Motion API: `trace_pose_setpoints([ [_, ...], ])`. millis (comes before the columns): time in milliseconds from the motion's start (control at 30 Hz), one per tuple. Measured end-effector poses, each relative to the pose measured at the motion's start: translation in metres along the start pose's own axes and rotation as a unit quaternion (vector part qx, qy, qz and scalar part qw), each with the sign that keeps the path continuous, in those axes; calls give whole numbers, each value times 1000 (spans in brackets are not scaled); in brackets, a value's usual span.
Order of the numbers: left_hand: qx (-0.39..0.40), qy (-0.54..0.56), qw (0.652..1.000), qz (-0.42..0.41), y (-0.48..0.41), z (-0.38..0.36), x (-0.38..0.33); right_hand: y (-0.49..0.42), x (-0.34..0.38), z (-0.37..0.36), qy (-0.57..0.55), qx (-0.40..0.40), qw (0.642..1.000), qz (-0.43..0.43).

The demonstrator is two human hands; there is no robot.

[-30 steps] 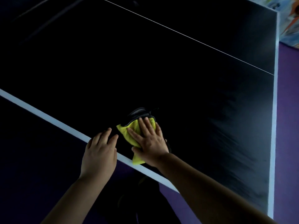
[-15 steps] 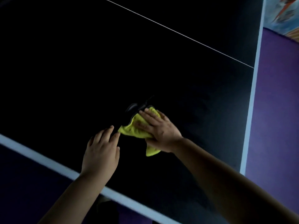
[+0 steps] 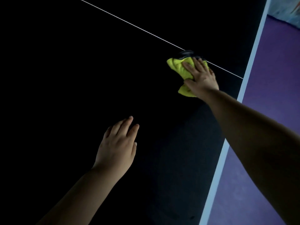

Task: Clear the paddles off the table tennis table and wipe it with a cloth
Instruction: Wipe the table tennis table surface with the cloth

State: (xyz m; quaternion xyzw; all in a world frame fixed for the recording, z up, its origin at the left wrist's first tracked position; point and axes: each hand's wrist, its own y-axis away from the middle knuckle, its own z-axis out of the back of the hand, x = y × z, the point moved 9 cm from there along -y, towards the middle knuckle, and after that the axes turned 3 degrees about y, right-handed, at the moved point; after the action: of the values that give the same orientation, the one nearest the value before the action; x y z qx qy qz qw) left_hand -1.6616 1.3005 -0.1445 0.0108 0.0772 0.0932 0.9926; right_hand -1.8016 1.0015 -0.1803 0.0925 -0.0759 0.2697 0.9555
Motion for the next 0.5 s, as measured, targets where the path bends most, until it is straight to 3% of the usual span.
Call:
trace_pose_setpoints([
  [200, -6, -19, 1000, 14, 2, 7, -9, 25, -41, 4, -32, 3, 997, -63],
  [500, -7, 13, 998, 56, 72, 18, 9, 149, 32, -23, 13, 33, 999, -23],
])
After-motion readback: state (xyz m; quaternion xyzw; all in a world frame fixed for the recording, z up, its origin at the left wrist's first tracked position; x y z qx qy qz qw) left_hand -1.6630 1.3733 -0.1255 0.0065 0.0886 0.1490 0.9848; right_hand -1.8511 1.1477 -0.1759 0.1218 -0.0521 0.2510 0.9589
